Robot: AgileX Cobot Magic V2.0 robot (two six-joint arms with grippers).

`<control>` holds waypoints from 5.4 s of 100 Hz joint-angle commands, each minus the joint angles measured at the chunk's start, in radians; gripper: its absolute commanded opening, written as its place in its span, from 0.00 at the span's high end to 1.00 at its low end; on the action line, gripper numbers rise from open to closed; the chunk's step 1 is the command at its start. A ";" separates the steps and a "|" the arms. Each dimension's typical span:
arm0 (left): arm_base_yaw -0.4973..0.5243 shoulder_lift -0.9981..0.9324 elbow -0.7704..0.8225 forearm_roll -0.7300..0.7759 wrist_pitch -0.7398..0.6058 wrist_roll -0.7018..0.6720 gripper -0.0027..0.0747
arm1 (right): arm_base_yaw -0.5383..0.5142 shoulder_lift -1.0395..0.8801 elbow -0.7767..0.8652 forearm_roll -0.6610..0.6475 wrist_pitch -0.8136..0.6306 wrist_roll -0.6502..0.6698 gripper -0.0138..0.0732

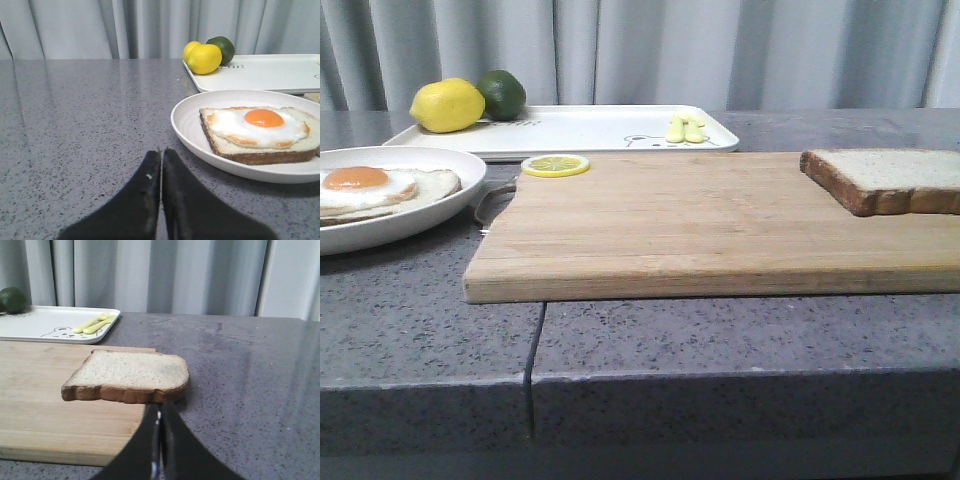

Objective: Place bread and move sandwich to tray

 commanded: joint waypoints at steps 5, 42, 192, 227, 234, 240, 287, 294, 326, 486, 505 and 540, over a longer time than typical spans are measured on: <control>-0.001 -0.030 0.016 -0.008 -0.075 -0.003 0.99 | 0.003 -0.020 0.003 -0.003 -0.073 -0.005 0.92; -0.001 -0.030 0.016 -0.008 -0.075 -0.003 0.99 | 0.003 -0.020 0.003 -0.003 -0.073 -0.005 0.92; -0.001 0.450 -0.620 -0.234 0.469 -0.003 0.99 | 0.003 0.325 -0.505 0.200 0.412 0.063 0.92; -0.001 0.632 -0.812 -0.249 0.661 -0.003 0.99 | 0.003 0.554 -0.684 0.200 0.598 0.063 0.92; -0.001 0.638 -0.812 -0.249 0.663 -0.003 0.99 | 0.003 0.563 -0.688 0.200 0.592 0.063 0.92; -0.001 0.641 -0.812 -0.249 0.668 -0.003 0.99 | 0.003 0.565 -0.688 0.200 0.587 0.063 0.92; -0.001 0.641 -0.812 -0.249 0.667 0.068 0.89 | 0.003 0.565 -0.688 0.201 0.585 0.063 0.91; -0.001 0.641 -0.812 -0.249 0.667 0.068 0.78 | 0.003 0.565 -0.688 0.201 0.585 0.063 0.88; -0.001 0.641 -0.812 -0.249 0.667 0.068 0.24 | 0.003 0.565 -0.688 0.201 0.573 0.063 0.26; -0.001 0.641 -0.812 -0.249 0.663 0.068 0.23 | -0.107 0.634 -0.688 0.547 0.530 -0.271 0.15; -0.001 0.641 -0.812 -0.249 0.663 0.068 0.23 | -0.272 0.717 -0.688 0.789 0.570 -0.505 0.15; -0.001 0.641 -0.812 -0.249 0.663 0.068 0.23 | -0.421 0.883 -0.688 1.070 0.592 -0.711 0.15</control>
